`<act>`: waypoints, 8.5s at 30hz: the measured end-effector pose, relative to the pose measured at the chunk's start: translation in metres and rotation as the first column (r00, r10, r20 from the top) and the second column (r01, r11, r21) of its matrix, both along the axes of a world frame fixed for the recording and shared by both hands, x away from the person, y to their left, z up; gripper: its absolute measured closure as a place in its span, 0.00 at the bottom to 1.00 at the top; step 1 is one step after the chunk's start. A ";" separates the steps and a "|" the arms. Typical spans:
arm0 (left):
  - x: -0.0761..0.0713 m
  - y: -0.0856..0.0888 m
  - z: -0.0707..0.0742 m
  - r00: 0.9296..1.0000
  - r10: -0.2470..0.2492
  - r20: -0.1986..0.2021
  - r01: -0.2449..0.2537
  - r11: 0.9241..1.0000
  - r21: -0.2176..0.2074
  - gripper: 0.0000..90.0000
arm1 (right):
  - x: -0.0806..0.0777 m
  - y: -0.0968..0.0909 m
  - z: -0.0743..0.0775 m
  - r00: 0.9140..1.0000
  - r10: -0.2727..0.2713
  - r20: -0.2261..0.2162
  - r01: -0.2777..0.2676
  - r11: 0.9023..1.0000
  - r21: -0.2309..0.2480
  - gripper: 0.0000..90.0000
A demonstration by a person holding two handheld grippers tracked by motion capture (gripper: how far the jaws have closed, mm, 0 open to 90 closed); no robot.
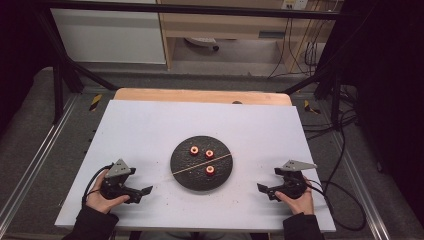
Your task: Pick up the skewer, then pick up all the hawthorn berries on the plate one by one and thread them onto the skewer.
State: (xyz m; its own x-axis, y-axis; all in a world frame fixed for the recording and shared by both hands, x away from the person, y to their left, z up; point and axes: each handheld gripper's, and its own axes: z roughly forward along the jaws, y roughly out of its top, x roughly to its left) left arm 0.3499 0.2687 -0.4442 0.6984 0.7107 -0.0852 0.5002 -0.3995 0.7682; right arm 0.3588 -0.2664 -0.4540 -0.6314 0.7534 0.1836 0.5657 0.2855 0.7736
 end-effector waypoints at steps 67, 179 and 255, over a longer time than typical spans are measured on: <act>0.041 -0.099 0.030 0.999 0.014 -0.042 -0.012 0.999 0.051 0.78 | 0.000 0.001 -0.002 1.000 0.000 -0.013 0.000 1.000 -0.009 0.01; 0.012 -0.108 0.039 0.993 -0.114 -0.028 0.117 0.987 0.109 0.98 | 0.000 0.001 -0.002 1.000 -0.002 -0.023 0.002 1.000 -0.013 0.01; -0.016 -0.045 0.013 0.999 -0.038 0.038 0.040 0.997 -0.072 0.98 | 0.069 0.194 0.055 0.935 0.225 -0.274 -0.310 0.893 -0.327 0.35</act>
State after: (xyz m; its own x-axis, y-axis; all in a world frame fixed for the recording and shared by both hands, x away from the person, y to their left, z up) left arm 0.3340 0.2238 -0.4315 0.7290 0.6757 -0.1094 0.4561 -0.3603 0.8137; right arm 0.4282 -0.0729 -0.3993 -0.7930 0.6022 0.0923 0.5723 0.6845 0.4515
